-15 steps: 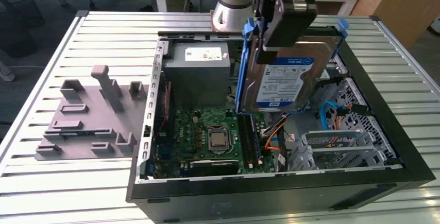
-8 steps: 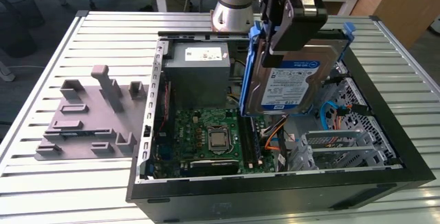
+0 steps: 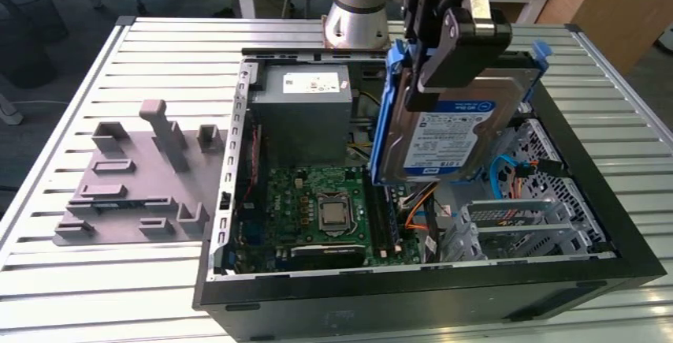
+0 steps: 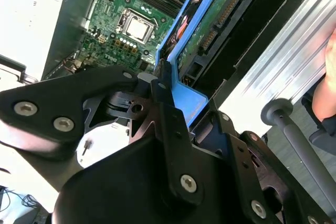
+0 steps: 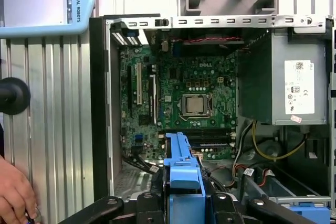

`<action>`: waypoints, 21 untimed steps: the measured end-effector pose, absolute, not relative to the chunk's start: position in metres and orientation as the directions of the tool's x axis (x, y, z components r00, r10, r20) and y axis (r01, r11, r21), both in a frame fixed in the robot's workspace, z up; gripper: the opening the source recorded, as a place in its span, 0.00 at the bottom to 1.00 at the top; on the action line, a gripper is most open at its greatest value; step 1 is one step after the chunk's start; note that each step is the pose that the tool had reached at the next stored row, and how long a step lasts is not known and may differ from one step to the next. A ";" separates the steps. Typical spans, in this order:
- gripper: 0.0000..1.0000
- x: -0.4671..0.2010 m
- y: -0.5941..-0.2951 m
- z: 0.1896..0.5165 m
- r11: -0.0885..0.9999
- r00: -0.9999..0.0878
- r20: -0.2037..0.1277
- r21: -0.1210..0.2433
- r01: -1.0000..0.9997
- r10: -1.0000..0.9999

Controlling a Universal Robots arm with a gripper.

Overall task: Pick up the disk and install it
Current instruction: 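Insert the disk into the insertion slot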

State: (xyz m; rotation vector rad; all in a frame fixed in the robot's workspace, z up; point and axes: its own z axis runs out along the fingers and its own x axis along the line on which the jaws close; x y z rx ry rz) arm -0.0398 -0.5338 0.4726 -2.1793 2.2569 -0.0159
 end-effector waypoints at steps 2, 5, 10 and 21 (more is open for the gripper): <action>0.37 -0.039 -0.537 0.472 0.035 -0.035 0.004 -0.010 -0.999 -0.999; 0.37 -0.038 -0.541 0.472 0.035 -0.035 0.004 -0.010 -0.999 -0.999; 0.37 -0.035 -0.546 0.471 0.035 -0.035 0.004 -0.010 -0.999 -0.999; 0.37 -0.026 -0.551 0.468 0.035 -0.035 0.004 -0.010 -0.999 -0.999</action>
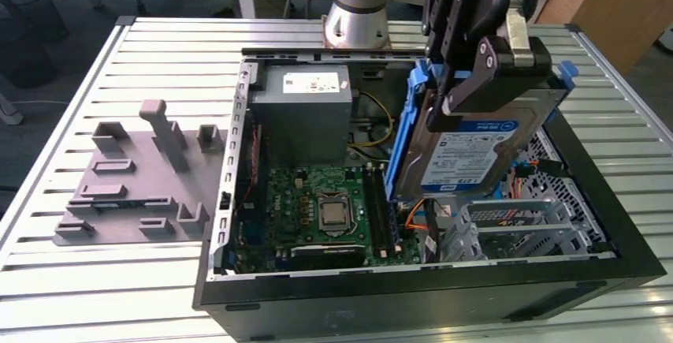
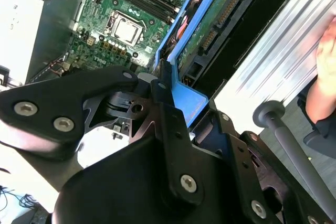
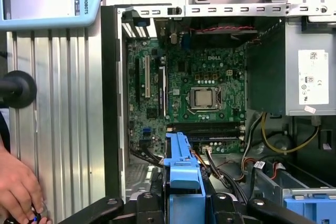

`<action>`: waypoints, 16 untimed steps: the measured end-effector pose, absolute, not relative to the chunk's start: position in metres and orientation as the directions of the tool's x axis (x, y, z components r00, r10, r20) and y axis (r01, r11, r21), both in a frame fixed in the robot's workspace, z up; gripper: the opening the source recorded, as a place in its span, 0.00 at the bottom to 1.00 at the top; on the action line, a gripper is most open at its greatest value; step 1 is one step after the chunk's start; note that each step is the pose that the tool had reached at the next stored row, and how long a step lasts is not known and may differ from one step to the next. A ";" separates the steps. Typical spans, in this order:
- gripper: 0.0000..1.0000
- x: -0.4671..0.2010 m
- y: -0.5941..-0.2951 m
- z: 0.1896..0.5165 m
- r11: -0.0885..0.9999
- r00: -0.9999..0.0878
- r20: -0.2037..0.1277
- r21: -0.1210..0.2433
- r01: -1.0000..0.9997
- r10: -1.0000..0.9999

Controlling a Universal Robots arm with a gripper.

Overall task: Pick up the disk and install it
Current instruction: 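Insert the disk into the insertion slot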

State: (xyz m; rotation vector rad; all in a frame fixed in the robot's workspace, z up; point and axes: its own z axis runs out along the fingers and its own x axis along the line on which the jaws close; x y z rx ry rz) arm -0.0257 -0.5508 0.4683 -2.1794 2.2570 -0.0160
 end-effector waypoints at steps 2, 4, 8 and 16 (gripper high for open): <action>0.37 -0.024 -0.551 0.468 0.035 -0.035 0.004 -0.010 -0.999 -0.999; 0.37 -0.023 -0.552 0.467 0.035 -0.035 0.004 -0.010 -0.999 -0.999; 0.37 -0.020 -0.554 0.466 0.035 -0.035 0.004 -0.010 -0.999 -0.999; 0.37 -0.013 -0.557 0.464 0.035 -0.035 0.004 -0.010 -0.999 -0.999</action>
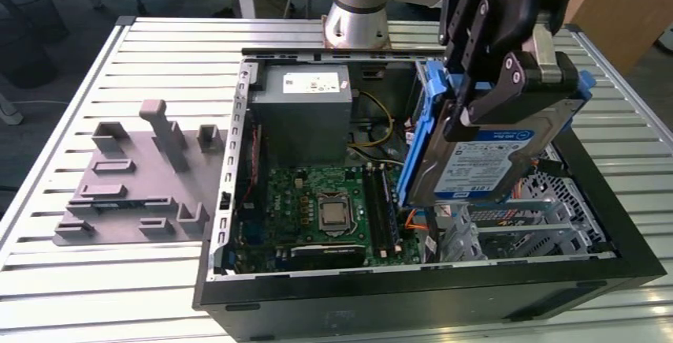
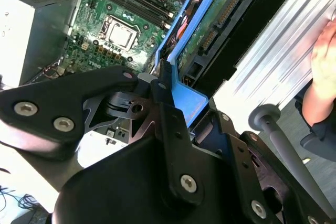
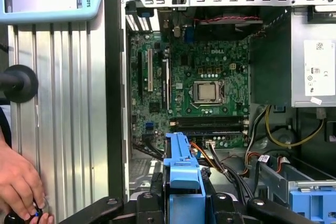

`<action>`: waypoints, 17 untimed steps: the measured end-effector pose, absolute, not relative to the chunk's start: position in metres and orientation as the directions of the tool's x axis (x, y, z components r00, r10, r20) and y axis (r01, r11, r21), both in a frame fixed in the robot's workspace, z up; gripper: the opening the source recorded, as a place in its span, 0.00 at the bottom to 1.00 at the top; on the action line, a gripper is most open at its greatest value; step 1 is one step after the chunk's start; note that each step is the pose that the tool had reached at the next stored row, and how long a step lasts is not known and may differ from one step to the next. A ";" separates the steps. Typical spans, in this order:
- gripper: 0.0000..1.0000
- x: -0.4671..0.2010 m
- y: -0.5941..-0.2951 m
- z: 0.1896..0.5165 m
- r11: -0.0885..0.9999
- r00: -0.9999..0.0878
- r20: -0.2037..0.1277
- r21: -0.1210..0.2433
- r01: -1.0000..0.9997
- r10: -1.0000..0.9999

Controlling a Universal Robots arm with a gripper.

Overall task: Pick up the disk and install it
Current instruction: 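Insert the disk into the insertion slot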

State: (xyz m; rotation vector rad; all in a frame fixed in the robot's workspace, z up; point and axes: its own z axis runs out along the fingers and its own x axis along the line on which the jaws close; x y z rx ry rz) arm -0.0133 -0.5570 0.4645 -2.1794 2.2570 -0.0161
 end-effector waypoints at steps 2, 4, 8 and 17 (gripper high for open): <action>0.37 -0.012 -0.558 0.464 0.035 -0.035 0.004 -0.010 -0.999 -0.999; 0.37 -0.010 -0.558 0.464 0.035 -0.035 0.004 -0.010 -0.999 -0.999; 0.37 -0.006 -0.559 0.463 0.035 -0.035 0.004 -0.010 -0.999 -0.999; 0.37 0.005 -0.565 0.460 0.035 -0.035 0.004 -0.010 -0.999 -0.999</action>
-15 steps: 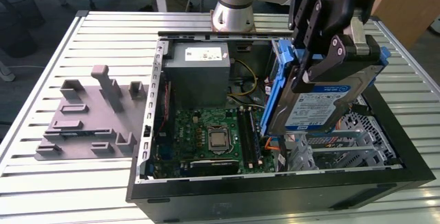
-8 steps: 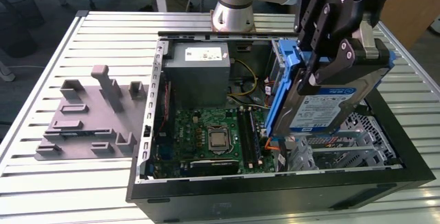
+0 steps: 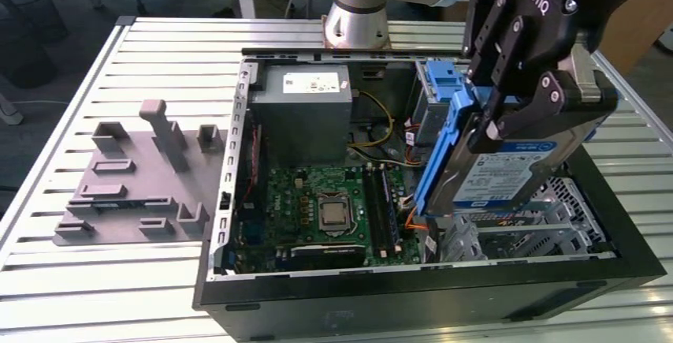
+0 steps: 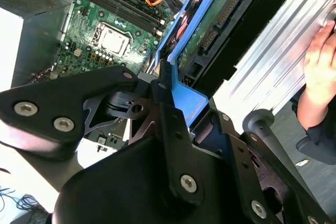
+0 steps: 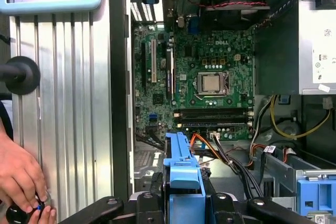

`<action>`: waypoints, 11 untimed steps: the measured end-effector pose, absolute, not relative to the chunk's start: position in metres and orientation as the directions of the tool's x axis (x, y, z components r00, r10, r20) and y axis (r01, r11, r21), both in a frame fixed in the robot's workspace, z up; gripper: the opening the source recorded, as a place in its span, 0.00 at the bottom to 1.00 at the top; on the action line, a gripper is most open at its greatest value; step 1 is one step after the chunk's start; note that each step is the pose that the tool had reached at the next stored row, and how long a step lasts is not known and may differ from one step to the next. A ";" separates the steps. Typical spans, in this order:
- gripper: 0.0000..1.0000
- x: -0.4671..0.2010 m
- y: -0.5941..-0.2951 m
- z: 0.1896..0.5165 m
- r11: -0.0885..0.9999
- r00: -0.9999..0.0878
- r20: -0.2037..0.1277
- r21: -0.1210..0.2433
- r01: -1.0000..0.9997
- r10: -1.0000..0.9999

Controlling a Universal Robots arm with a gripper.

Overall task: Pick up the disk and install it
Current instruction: 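Insert the disk into the insertion slot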

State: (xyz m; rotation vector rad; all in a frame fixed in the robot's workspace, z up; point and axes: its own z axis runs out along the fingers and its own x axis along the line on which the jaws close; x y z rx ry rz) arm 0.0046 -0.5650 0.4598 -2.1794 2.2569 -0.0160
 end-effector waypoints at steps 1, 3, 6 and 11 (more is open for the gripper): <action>0.37 0.006 -0.565 0.460 0.035 -0.035 0.004 -0.010 -0.999 -0.999; 0.37 0.008 -0.565 0.459 0.036 -0.036 0.005 -0.010 -0.999 -0.999; 0.37 0.011 -0.566 0.458 0.036 -0.036 0.004 -0.010 -0.999 -0.999; 0.37 0.018 -0.566 0.456 0.036 -0.036 0.005 -0.010 -0.999 -0.999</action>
